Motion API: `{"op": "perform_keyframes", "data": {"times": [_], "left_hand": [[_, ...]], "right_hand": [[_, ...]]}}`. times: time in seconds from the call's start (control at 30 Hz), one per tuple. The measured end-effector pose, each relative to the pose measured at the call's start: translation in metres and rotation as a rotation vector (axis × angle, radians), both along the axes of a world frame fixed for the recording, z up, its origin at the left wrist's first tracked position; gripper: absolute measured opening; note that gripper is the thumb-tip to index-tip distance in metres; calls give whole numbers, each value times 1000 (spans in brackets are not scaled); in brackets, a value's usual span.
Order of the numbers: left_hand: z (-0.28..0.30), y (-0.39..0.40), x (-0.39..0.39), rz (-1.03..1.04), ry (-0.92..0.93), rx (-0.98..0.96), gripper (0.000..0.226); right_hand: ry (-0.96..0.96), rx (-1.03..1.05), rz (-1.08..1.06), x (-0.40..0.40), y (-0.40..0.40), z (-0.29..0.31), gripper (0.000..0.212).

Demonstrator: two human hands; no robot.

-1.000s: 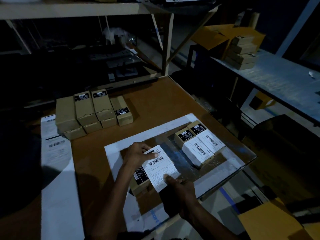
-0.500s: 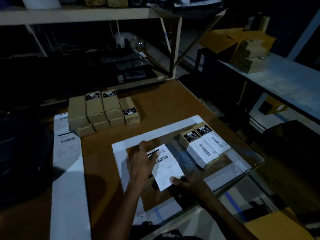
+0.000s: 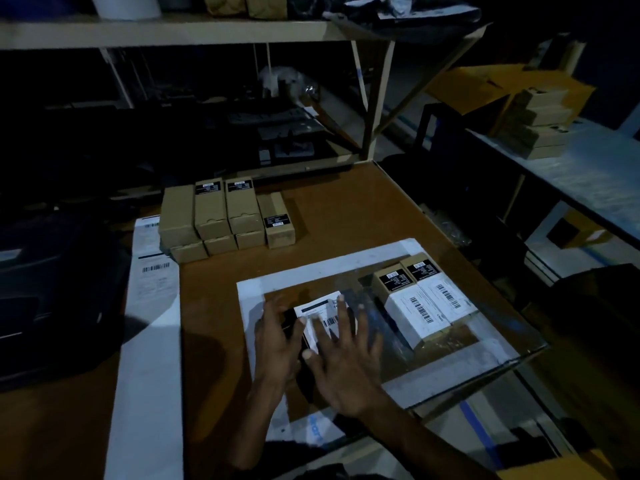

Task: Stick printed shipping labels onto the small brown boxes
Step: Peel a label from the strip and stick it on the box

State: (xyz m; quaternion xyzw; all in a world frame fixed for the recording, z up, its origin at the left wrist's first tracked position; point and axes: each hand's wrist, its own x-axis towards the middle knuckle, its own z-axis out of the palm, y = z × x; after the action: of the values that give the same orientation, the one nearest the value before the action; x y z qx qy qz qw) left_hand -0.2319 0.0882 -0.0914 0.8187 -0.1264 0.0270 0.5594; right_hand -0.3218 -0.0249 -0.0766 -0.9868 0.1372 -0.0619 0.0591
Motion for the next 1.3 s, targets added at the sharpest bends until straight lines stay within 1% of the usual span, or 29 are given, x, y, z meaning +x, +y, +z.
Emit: {"op": "perform_keyframes", "data": {"times": [0.1, 0.13, 0.23, 0.27, 0.37, 0.43, 0.47, 0.53, 0.57, 0.6, 0.63, 0.7, 0.77, 0.8, 0.87, 0.93, 0.97, 1.0, 1.07, 1.1, 1.17, 1.23, 1.3], "left_hand": [[-2, -1, -1, 6, -32, -15, 40], [-2, -2, -1, 9, -27, -6, 41], [0, -4, 0, 28, 14, 9, 42], [0, -4, -1, 35, 19, 13, 42], [0, -5, -1, 42, 5, 11, 40], [-1, -3, -1, 36, -2, 0, 38], [-1, -3, -1, 34, 8, -1, 38], [0, -4, -2, 33, 30, 8, 37], [1, -5, -2, 36, 36, 12, 36], [0, -5, -1, 40, 37, 18, 36], [-1, -5, -1, 41, 39, 22, 36], [-2, -6, 0, 42, 35, 14, 36], [-5, -4, 1, 40, 28, 13, 37], [-5, -4, 1, 42, 33, 21, 37], [-5, -5, 1, 51, 51, 43, 38], [-5, -6, 1, 66, 55, 44, 37], [-6, -6, 1, 74, 52, 44, 37], [-6, -6, 1, 77, 48, 47, 37], [-5, -5, 1, 73, 32, 42, 36], [-4, -5, 0, 64, 22, 31, 36], [-2, -4, -1, 49, 22, 24, 36], [-2, -5, -1, 51, 29, 30, 36], [-3, -6, -1, 66, 30, 31, 37]], "right_hand": [[63, 8, 98, 4, -11, -4, 60], [75, 35, 92, 6, -23, -2, 61], [36, 7, -42, 9, -51, 5, 64], [32, 17, -47, 8, -47, 5, 65], [75, 12, 80, 1, -10, -2, 65], [26, -35, 91, -4, -2, 0, 63], [32, -22, 75, -3, -11, 1, 62], [119, 67, -34, 0, -37, -2, 62], [100, 94, -97, -1, -46, 1, 64], [67, 72, -137, 0, -47, 1, 67], [50, 61, -143, 2, -40, 1, 69], [88, 61, -47, 2, -11, -5, 71], [59, 19, 64, -3, 8, -8, 69], [34, -15, 91, -4, 2, -7, 67], [32, 6, 32, -2, -27, -9, 63], [11, 44, -132, 1, -52, -5, 61], [-1, 35, -176, 3, -52, -3, 61], [8, 36, -171, 5, -42, -4, 63], [45, 45, -42, 2, -7, -11, 66], [31, 29, 24, -2, 6, -11, 66], [14, -8, 67, -5, 2, -8, 65], [54, 36, -27, -4, -28, -7, 66], [33, 58, -161, -2, -46, -3, 68]]}}
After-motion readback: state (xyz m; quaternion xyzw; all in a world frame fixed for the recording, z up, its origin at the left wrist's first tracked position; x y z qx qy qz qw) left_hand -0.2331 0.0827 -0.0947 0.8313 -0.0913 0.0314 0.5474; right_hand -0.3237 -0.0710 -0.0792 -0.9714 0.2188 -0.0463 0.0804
